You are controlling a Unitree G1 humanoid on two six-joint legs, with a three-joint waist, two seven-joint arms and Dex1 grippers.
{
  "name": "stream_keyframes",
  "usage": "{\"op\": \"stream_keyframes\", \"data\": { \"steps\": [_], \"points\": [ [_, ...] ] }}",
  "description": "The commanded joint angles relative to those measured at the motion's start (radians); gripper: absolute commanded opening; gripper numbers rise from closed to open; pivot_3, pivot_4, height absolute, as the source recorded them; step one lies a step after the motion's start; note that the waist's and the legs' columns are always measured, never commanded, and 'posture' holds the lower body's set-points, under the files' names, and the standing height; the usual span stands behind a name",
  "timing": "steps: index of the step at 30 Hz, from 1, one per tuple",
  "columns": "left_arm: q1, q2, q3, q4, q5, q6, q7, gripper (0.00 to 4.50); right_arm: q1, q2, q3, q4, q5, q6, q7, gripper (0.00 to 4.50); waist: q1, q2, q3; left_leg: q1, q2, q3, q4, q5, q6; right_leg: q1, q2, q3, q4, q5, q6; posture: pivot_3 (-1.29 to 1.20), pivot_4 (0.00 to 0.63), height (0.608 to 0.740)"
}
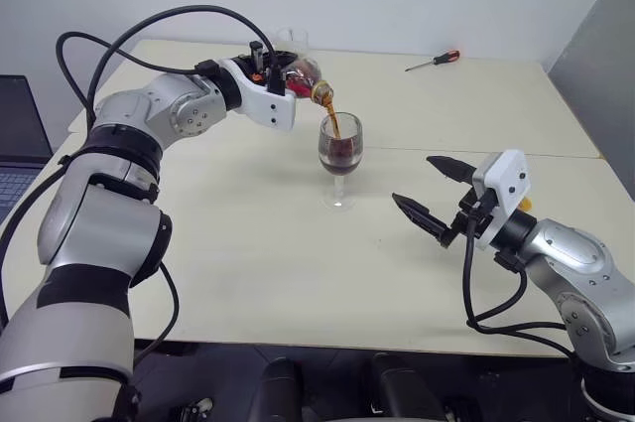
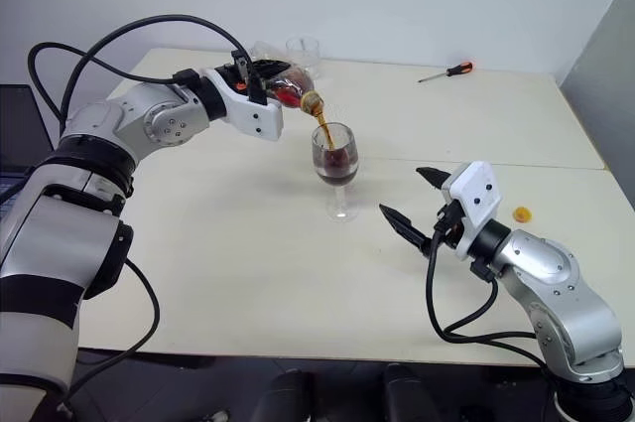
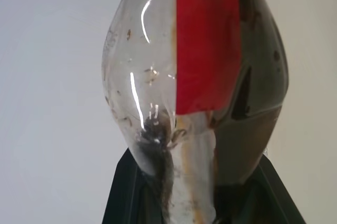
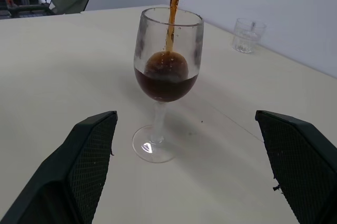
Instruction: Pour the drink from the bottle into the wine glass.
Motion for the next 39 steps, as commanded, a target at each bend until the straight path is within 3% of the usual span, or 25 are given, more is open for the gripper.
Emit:
{"op": "stream_keyframes", "data": {
  "steps": [1, 7, 10, 17, 20, 24, 32, 39],
  "points": [
    [-0.053, 0.002, 0.007, -0.012, -0.009, 0.001, 0.025, 0.79, -0.009, 0.008, -0.016, -0.032, 0.015, -0.016, -0.005, 4.50, 0.000, 0.000, 0.000, 0.000, 0.000, 0.000, 0.000, 0.000, 0.000, 0.000, 0.000, 0.000, 0.000, 0.000, 0.000, 0.00, 0.150, 0.740],
    [-0.039, -0.015, 0.048, 0.003, -0.072, 0.002, -0.015, 0.79, -0.022, 0.015, -0.020, -0.034, 0.024, -0.013, -0.007, 4.50, 0.000, 0.000, 0.000, 0.000, 0.000, 0.000, 0.000, 0.000, 0.000, 0.000, 0.000, 0.000, 0.000, 0.000, 0.000, 0.00, 0.150, 0.740],
    [-0.012, -0.059, 0.152, 0.024, -0.232, 0.020, -0.151, 0.79, -0.028, 0.014, -0.012, -0.029, 0.019, -0.011, -0.004, 4.50, 0.001, 0.000, 0.000, 0.000, 0.000, 0.000, 0.000, 0.000, 0.000, 0.000, 0.000, 0.000, 0.000, 0.000, 0.000, 0.00, 0.150, 0.740],
    [0.030, -0.129, 0.277, -0.009, -0.441, 0.062, -0.381, 0.79, -0.029, 0.007, -0.005, -0.025, 0.017, -0.006, 0.004, 4.50, -0.001, 0.000, 0.000, 0.001, 0.000, 0.000, 0.001, 0.000, 0.000, 0.000, 0.000, 0.000, 0.002, 0.000, 0.000, 0.00, 0.150, 0.740],
    [0.043, -0.156, 0.348, -0.025, -0.547, 0.127, -0.478, 0.79, -0.028, 0.005, -0.006, -0.023, 0.017, -0.007, 0.008, 4.50, -0.001, 0.000, 0.000, 0.000, 0.000, 0.000, 0.001, 0.000, 0.000, 0.000, 0.000, 0.000, 0.003, 0.000, 0.000, 0.00, 0.150, 0.740],
    [0.085, -0.208, 0.514, -0.075, -0.764, 0.366, -0.579, 0.79, -0.044, 0.003, -0.001, -0.005, 0.022, -0.012, 0.025, 4.50, -0.002, 0.000, 0.000, 0.000, 0.000, 0.000, 0.001, 0.000, 0.000, 0.000, 0.000, 0.000, 0.004, 0.000, 0.000, 0.00, 0.150, 0.740],
    [0.330, -0.197, 0.688, -0.308, -0.918, 0.733, -0.458, 0.79, -0.125, 0.005, -0.017, 0.044, 0.071, -0.008, 0.072, 4.50, -0.012, 0.001, -0.001, 0.002, 0.002, -0.002, 0.002, 0.000, 0.000, 0.000, 0.002, 0.001, 0.007, 0.000, 0.000, 0.00, 0.150, 0.740],
    [0.615, -0.224, 0.751, -0.509, -0.959, 0.839, -0.348, 0.77, -0.258, -0.014, -0.037, 0.087, 0.145, 0.027, 0.094, 4.50, -0.001, 0.001, -0.001, 0.002, 0.002, -0.002, 0.002, 0.000, 0.000, 0.000, 0.000, 0.000, 0.007, 0.000, 0.000, 0.00, 0.150, 0.740]
  ]
}}
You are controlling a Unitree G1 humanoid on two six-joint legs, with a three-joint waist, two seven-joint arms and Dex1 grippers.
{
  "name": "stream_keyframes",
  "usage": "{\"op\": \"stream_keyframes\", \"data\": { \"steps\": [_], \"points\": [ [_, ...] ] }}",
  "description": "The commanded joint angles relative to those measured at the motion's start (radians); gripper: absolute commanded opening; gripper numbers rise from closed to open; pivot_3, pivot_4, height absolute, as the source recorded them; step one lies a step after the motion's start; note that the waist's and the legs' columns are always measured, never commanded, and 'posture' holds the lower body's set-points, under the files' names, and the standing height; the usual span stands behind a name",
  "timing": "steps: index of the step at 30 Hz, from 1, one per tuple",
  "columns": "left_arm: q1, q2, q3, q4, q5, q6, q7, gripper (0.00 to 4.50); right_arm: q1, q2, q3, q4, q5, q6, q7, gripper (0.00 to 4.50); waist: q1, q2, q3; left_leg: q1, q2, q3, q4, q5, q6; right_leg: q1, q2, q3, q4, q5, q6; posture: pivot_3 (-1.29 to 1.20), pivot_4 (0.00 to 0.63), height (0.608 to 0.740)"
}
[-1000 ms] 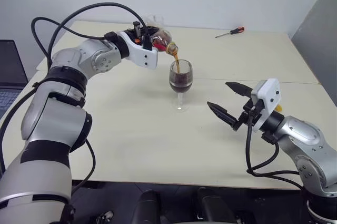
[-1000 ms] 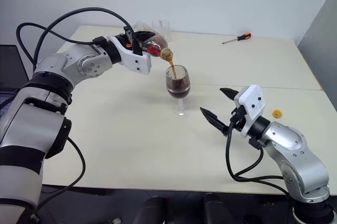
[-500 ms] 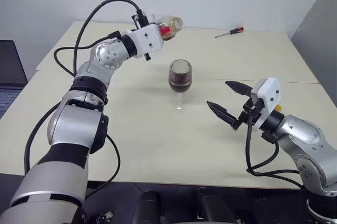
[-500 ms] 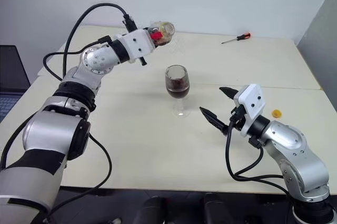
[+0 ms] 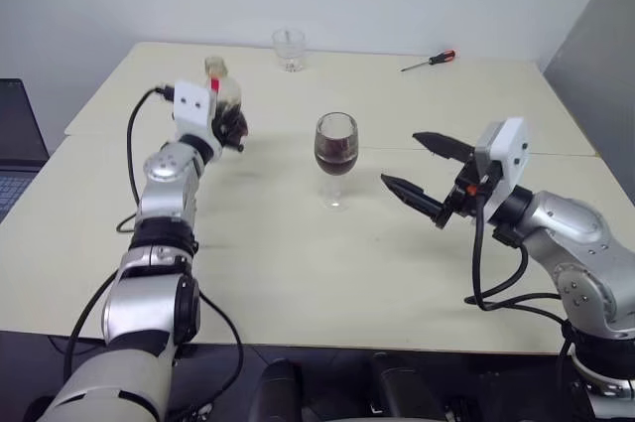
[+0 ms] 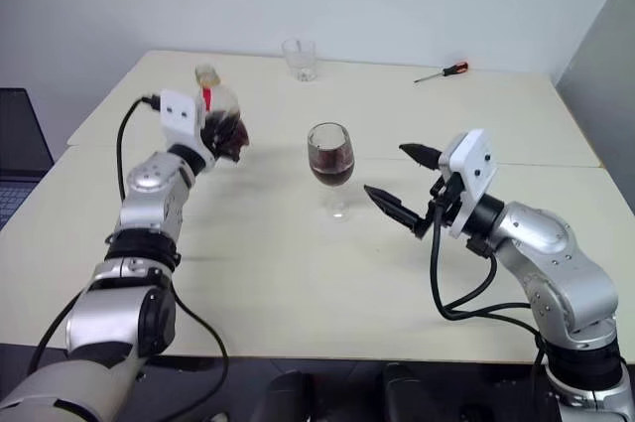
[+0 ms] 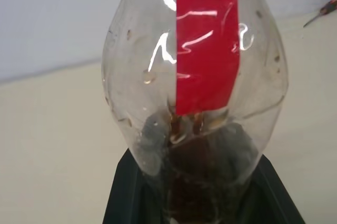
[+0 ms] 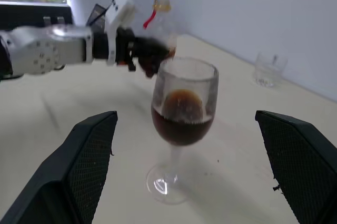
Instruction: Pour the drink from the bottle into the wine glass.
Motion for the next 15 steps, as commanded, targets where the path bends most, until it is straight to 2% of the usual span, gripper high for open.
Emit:
{"op": "stream_keyframes", "data": {
  "steps": [1, 7, 12, 15],
  "points": [
    [0.070, -0.012, 0.045, -0.121, -0.039, 0.026, 0.058, 0.77, -0.077, -0.024, -0.025, 0.008, 0.030, 0.010, 0.014, 4.50, 0.002, 0.000, 0.000, 0.000, 0.000, 0.000, 0.000, 0.000, 0.000, 0.000, 0.000, 0.000, 0.000, 0.000, 0.000, 0.00, 0.150, 0.740],
    [0.141, -0.031, 0.073, -0.161, -0.066, 0.066, 0.101, 0.77, -0.178, -0.060, -0.014, 0.031, 0.083, 0.067, 0.046, 4.50, 0.008, -0.002, -0.001, 0.000, -0.001, -0.001, 0.001, 0.000, 0.000, 0.001, -0.001, -0.001, 0.000, 0.000, 0.000, 0.00, 0.150, 0.740],
    [0.159, -0.043, 0.077, -0.164, -0.070, 0.081, 0.127, 0.77, -0.207, -0.082, 0.008, 0.036, 0.097, 0.093, 0.071, 4.50, 0.005, -0.002, -0.001, 0.000, -0.001, -0.001, 0.000, 0.000, 0.000, 0.001, -0.001, -0.001, 0.000, 0.000, 0.000, 0.00, 0.150, 0.740],
    [0.161, -0.050, 0.079, -0.171, -0.072, 0.091, 0.152, 1.76, -0.206, -0.086, 0.025, 0.037, 0.083, 0.088, 0.080, 4.50, 0.005, -0.002, -0.001, 0.000, -0.001, -0.001, 0.000, 0.000, 0.000, 0.001, -0.001, -0.001, 0.000, 0.000, 0.000, 0.00, 0.150, 0.740]
  ]
}}
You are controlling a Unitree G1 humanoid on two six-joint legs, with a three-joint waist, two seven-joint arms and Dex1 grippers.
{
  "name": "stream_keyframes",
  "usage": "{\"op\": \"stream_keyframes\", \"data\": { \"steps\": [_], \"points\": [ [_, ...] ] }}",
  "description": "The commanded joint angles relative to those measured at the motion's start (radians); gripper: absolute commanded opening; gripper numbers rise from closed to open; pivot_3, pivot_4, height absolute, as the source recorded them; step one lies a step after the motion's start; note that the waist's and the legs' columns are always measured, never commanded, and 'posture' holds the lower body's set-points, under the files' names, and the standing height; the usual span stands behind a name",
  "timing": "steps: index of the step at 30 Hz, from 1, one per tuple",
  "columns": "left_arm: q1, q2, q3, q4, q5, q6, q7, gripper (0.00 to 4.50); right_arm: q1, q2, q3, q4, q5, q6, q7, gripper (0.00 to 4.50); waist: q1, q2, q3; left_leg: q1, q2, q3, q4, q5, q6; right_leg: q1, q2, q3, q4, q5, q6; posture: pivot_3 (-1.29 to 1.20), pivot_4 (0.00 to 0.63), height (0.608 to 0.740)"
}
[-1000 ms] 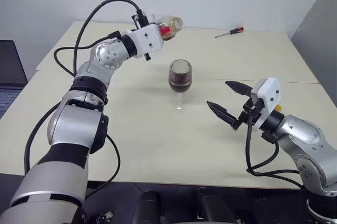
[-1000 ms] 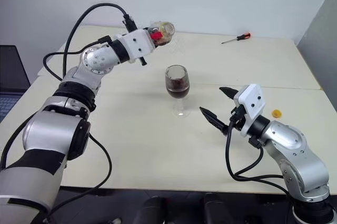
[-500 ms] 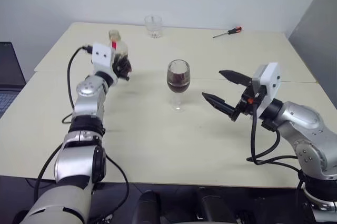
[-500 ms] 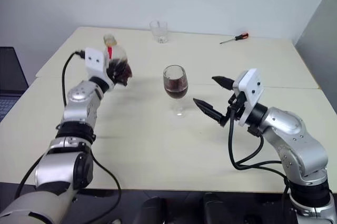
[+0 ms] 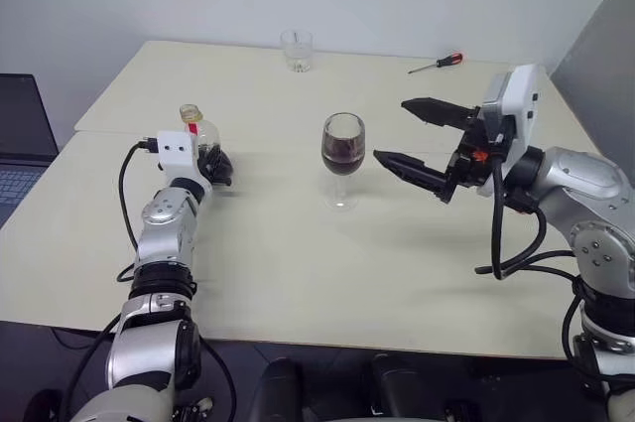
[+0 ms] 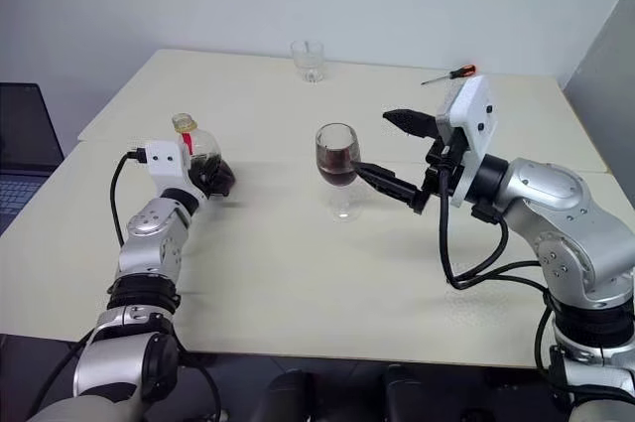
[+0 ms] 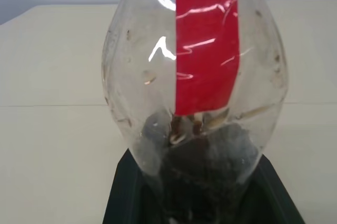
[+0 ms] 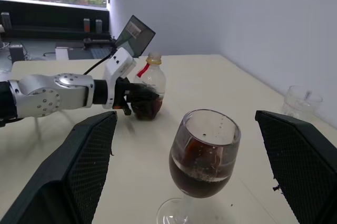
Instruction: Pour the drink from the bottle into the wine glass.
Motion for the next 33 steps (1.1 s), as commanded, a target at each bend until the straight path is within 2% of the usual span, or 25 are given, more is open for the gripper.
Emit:
{"op": "stream_keyframes", "data": {
  "steps": [1, 8, 11, 15, 18, 23, 28, 31, 33],
  "points": [
    [0.008, -0.006, 0.013, -0.038, -0.011, 0.027, 0.032, 2.13, -0.022, -0.017, 0.004, -0.017, -0.006, -0.009, 0.013, 4.50, 0.000, 0.000, 0.000, 0.000, 0.000, 0.000, 0.000, 0.000, 0.000, 0.000, 0.000, 0.000, 0.000, 0.000, 0.000, 0.00, 0.150, 0.740],
    [0.041, -0.010, 0.005, -0.150, -0.014, 0.078, 0.037, 4.46, -0.025, -0.024, 0.029, -0.004, -0.027, -0.017, 0.020, 4.50, -0.001, 0.000, 0.000, 0.000, 0.000, 0.000, 0.000, 0.000, 0.000, 0.000, 0.000, 0.000, 0.000, 0.000, 0.000, 0.00, 0.150, 0.740],
    [0.063, -0.007, 0.004, -0.207, -0.014, 0.108, 0.036, 4.46, -0.030, -0.023, 0.032, 0.004, -0.031, -0.019, 0.028, 4.50, -0.001, 0.000, 0.000, 0.000, 0.000, 0.000, 0.000, 0.000, 0.000, 0.000, 0.000, 0.000, 0.000, 0.000, 0.000, 0.00, 0.150, 0.740],
    [0.133, 0.037, -0.018, -0.400, 0.000, 0.175, -0.007, 4.46, -0.046, -0.029, 0.031, 0.024, -0.029, -0.021, 0.059, 4.50, -0.004, 0.000, 0.000, 0.000, 0.001, 0.000, -0.001, 0.000, 0.000, 0.000, 0.000, 0.001, 0.000, 0.000, 0.000, 0.00, 0.150, 0.740],
    [0.150, 0.065, -0.003, -0.473, 0.002, 0.219, -0.003, 4.46, -0.048, -0.034, 0.025, 0.033, -0.030, -0.025, 0.072, 4.50, -0.003, 0.000, 0.000, 0.000, 0.001, -0.001, -0.001, 0.000, 0.000, 0.000, 0.000, 0.000, 0.000, 0.000, 0.000, 0.00, 0.150, 0.740],
    [0.203, 0.202, 0.023, -0.680, -0.051, 0.409, -0.104, 4.46, -0.045, -0.061, 0.021, 0.089, -0.055, -0.060, 0.128, 4.50, -0.006, 0.000, 0.000, 0.000, 0.001, -0.001, -0.002, 0.000, 0.000, -0.001, 0.000, 0.002, -0.001, 0.000, 0.000, 0.00, 0.150, 0.740],
    [0.190, 0.267, 0.076, -0.727, -0.049, 0.446, -0.087, 4.46, -0.059, -0.061, 0.037, 0.125, -0.074, -0.089, 0.155, 4.50, -0.005, 0.000, 0.000, 0.001, 0.001, 0.000, -0.002, 0.000, 0.000, 0.000, 0.000, 0.001, -0.001, 0.000, 0.000, 0.00, 0.150, 0.740],
    [0.155, 0.310, 0.074, -0.744, -0.078, 0.470, -0.136, 4.46, -0.066, -0.061, 0.039, 0.137, -0.082, -0.092, 0.169, 4.50, -0.005, 0.000, 0.000, 0.001, 0.001, 0.000, -0.002, 0.000, 0.000, -0.001, 0.000, 0.001, -0.001, 0.000, 0.000, 0.00, 0.150, 0.740],
    [0.100, 0.347, 0.086, -0.745, -0.157, 0.515, -0.223, 4.46, -0.072, -0.073, 0.032, 0.147, -0.071, -0.073, 0.183, 4.50, -0.003, 0.000, 0.000, 0.001, 0.001, 0.000, -0.002, 0.000, 0.000, -0.001, 0.000, 0.001, -0.001, 0.000, 0.000, 0.00, 0.150, 0.740]
  ]
}}
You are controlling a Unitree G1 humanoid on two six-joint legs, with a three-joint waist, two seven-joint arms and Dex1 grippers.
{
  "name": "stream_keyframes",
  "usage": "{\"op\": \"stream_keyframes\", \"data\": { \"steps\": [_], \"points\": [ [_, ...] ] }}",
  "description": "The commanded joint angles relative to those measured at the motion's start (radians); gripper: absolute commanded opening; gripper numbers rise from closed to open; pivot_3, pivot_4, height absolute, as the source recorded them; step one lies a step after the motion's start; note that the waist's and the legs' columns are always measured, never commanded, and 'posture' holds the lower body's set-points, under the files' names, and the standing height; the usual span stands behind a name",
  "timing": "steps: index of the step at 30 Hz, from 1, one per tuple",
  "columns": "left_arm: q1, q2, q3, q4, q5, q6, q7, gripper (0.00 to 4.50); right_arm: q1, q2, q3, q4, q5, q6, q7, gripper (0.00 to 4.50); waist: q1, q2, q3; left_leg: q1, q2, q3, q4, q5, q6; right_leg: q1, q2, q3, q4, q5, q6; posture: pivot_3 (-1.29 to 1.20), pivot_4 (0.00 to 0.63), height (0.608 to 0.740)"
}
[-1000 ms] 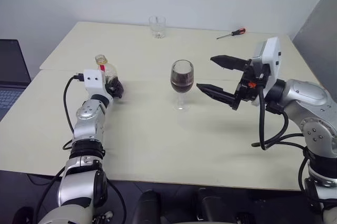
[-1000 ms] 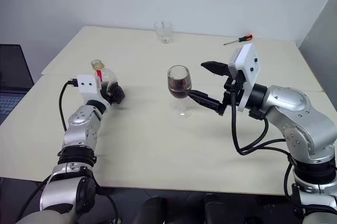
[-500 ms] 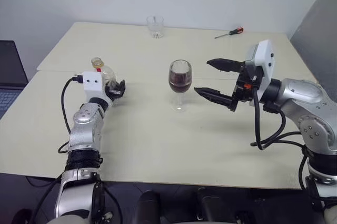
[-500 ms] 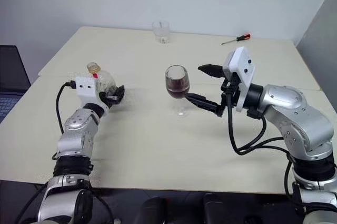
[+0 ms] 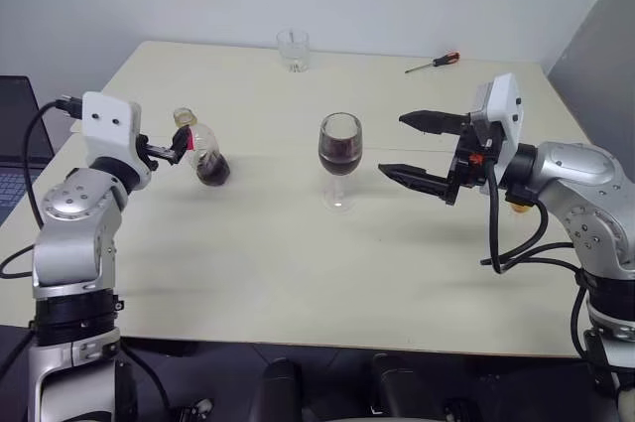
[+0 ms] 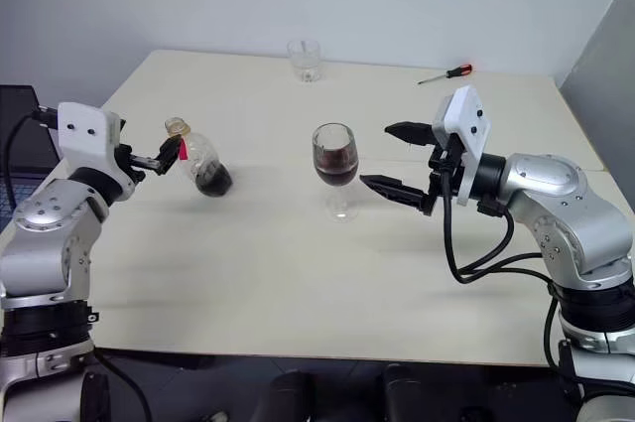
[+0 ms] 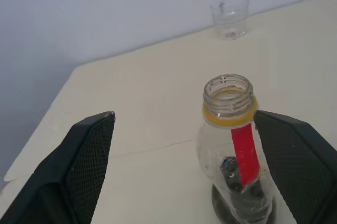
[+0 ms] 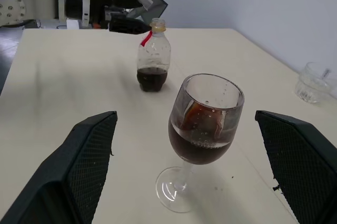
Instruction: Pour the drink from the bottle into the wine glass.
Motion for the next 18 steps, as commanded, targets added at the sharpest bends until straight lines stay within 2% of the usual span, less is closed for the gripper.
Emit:
{"op": "stream_keyframes", "data": {
  "steps": [1, 6, 9, 15, 18],
  "points": [
    [-0.094, 0.067, 0.037, -0.051, -0.110, 0.050, -0.119, 4.46, -0.031, -0.023, -0.020, 0.000, 0.016, 0.013, 0.029, 4.50, 0.002, 0.000, 0.000, 0.000, 0.000, 0.000, 0.000, 0.000, 0.000, 0.000, 0.000, -0.001, 0.000, 0.000, 0.000, 0.00, 0.150, 0.740],
    [-0.175, 0.201, 0.000, -0.064, -0.306, 0.196, -0.419, 4.46, 0.029, -0.084, -0.106, -0.023, 0.166, 0.090, 0.134, 4.50, 0.000, 0.000, 0.000, -0.001, 0.000, 0.001, -0.001, 0.000, 0.000, 0.000, 0.000, 0.000, -0.002, 0.000, 0.000, 0.00, 0.150, 0.740],
    [-0.181, 0.290, -0.010, -0.082, -0.390, 0.255, -0.575, 4.46, 0.054, -0.119, -0.153, -0.002, 0.192, 0.091, 0.165, 4.50, -0.001, 0.001, 0.001, -0.001, 0.000, 0.001, -0.001, 0.000, 0.000, 0.000, 0.000, -0.001, -0.003, 0.000, -0.001, 0.00, 0.150, 0.740],
    [-0.179, 0.418, -0.042, -0.013, -0.434, 0.275, -0.789, 4.46, 0.045, -0.183, -0.183, 0.068, 0.187, 0.078, 0.230, 4.50, -0.004, 0.001, 0.001, 0.001, 0.001, 0.001, -0.001, 0.000, 0.000, 0.000, 0.003, -0.001, -0.002, -0.004, -0.001, 0.00, 0.150, 0.740],
    [-0.204, 0.424, -0.047, 0.019, -0.456, 0.294, -0.825, 4.46, 0.037, -0.192, -0.184, 0.091, 0.187, 0.070, 0.256, 4.50, -0.002, 0.002, 0.001, 0.001, 0.001, 0.001, -0.001, 0.000, 0.000, 0.000, 0.003, -0.001, -0.002, -0.005, -0.001, 0.00, 0.150, 0.740]
  ]
}}
